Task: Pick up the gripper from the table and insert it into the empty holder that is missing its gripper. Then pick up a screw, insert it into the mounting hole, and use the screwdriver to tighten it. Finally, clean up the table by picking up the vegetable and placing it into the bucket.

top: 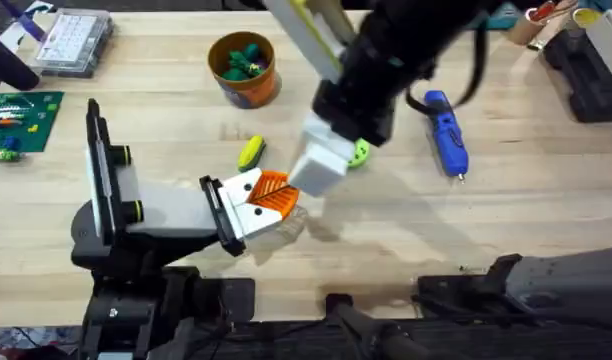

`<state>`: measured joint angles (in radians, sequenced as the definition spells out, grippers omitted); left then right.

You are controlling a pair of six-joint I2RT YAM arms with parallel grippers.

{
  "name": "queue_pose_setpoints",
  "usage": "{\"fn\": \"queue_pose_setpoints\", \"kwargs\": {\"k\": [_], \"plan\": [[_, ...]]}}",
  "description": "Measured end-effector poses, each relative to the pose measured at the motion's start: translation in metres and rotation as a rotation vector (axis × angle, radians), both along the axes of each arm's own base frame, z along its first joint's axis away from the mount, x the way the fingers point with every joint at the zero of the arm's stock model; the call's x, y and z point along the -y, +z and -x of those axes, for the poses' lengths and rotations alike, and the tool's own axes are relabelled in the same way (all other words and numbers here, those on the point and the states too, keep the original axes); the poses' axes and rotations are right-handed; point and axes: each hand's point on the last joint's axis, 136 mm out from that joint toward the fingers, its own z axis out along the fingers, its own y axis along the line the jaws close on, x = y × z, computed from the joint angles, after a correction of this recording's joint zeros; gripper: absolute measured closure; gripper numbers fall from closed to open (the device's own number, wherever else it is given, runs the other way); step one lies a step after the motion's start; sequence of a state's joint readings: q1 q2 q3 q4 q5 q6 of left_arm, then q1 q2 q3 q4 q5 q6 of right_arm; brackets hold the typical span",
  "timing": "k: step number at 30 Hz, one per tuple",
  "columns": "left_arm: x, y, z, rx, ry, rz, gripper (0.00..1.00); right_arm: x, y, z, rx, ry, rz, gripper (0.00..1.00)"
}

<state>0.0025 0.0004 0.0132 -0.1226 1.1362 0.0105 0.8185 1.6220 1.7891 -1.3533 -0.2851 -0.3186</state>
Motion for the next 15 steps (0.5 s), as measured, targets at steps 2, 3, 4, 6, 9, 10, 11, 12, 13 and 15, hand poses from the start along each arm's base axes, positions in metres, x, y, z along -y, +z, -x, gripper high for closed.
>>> {"fn": "queue_pose_setpoints", "kwargs": {"k": [2, 3, 4, 6, 9, 10, 11, 12, 13, 15], "plan": [[0.0, 0.0, 0.0, 0.0, 0.0, 0.0, 0.983, 0.005, -0.003, 0.006, -0.008, 0.004, -0.007, 0.006], [0.0, 0.0, 0.0, 0.0, 0.0, 0.0, 0.983, 0.006, -0.005, 0.008, -0.017, 0.006, -0.004, 0.006], [0.0, 0.0, 0.0, 0.0, 0.0, 0.0, 0.983, 0.007, -0.007, 0.01, -0.025, 0.008, -0.002, 0.006], [0.0, 0.0, 0.0, 0.0, 0.0, 0.0, 0.983, 0.006, -0.01, 0.011, -0.034, 0.014, 0.002, 0.006], [0.0, 0.0, 0.0, 0.0, 0.0, 0.0, 0.984, 0.006, -0.011, 0.012, -0.035, 0.024, 0.001, 0.006], [0.0, 0.0, 0.0, 0.0, 0.0, 0.0, 0.984, 0.006, -0.011, 0.012, -0.034, 0.025, 0.001, 0.006], [0.0, 0.0, 0.0, 0.0, 0.0, 0.0, 0.984, 0.006, -0.011, 0.012, -0.034, 0.027, 0.001, 0.006], [0.0, 0.0, 0.0, 0.0, 0.0, 0.0, 0.984, 0.006, -0.011, 0.012, -0.033, 0.028, 0.001, 0.006], [0.0, 0.0, 0.0, 0.0, 0.0, 0.0, 0.984, 0.006, -0.011, 0.012, -0.033, 0.029, 0.001, 0.006], [0.0, 0.0, 0.0, 0.0, 0.0, 0.0, 0.984, 0.006, -0.011, 0.012, -0.032, 0.03, 0.0, 0.006]]}}
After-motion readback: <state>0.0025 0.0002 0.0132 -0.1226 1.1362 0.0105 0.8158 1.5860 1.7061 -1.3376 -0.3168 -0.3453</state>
